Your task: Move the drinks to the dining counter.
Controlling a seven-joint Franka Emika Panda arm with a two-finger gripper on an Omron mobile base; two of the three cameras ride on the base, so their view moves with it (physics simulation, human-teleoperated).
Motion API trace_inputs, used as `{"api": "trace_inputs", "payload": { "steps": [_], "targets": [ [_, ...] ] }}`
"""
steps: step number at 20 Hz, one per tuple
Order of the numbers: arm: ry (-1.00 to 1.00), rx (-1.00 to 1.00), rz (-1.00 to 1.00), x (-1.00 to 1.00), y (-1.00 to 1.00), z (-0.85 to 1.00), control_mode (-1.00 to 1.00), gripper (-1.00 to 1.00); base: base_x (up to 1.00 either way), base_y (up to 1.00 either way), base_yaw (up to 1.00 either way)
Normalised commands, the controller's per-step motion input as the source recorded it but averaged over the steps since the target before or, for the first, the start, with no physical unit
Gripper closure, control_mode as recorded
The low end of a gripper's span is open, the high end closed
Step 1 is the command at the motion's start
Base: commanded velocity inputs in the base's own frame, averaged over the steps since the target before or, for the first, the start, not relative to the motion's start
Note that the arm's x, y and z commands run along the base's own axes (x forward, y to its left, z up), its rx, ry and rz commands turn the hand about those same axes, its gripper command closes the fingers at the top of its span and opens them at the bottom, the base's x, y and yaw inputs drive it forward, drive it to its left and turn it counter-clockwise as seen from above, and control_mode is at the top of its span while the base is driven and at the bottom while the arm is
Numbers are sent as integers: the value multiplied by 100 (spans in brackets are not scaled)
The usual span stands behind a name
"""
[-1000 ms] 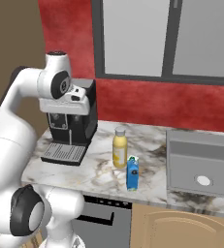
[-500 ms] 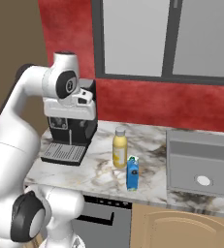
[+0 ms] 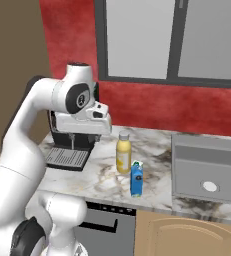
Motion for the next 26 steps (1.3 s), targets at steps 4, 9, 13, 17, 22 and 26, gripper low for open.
{"api": "trace_inputs", "payload": {
  "steps": [4, 9, 13, 17, 22, 26],
  "targets": [
    [0, -2, 0, -7, -70, -11, -100, -100, 0, 0, 0],
    [0, 0, 0, 0, -53, -6, -100, -100, 0, 0, 0],
    [1, 0, 0, 4, -33, -1, -100, -100, 0, 0, 0],
    [2, 0, 0, 4, -29, -4, -100, -100, 0, 0, 0],
    [4, 0, 0, 6, -25, -9, -100, -100, 0, 0, 0],
    [5, 0, 0, 11, -23, -18, -100, -100, 0, 0, 0]
  ]
}}
